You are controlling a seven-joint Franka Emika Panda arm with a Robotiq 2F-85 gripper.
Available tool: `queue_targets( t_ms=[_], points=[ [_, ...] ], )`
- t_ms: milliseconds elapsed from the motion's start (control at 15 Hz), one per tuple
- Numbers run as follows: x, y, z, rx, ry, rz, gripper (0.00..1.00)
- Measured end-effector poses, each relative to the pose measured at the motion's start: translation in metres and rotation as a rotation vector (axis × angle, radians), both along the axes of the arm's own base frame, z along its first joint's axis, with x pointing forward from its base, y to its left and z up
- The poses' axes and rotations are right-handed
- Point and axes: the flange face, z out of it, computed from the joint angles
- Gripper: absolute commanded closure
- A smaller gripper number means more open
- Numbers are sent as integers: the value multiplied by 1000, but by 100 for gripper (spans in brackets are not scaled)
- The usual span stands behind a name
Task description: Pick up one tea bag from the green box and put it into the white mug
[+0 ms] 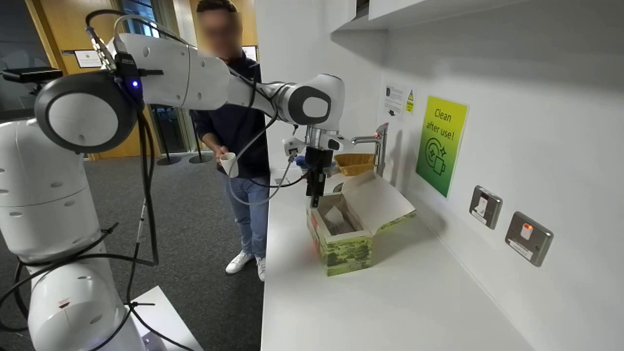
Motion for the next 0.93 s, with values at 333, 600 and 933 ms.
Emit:
queue_targets(
  t_ms=[333, 600, 933],
  points=[
    [20, -12, 6, -14, -21, -15, 0],
    [31, -15, 3, -20, -21, -17, 0],
    [37, -16, -13, -20, 3, -18, 0]
  ],
)
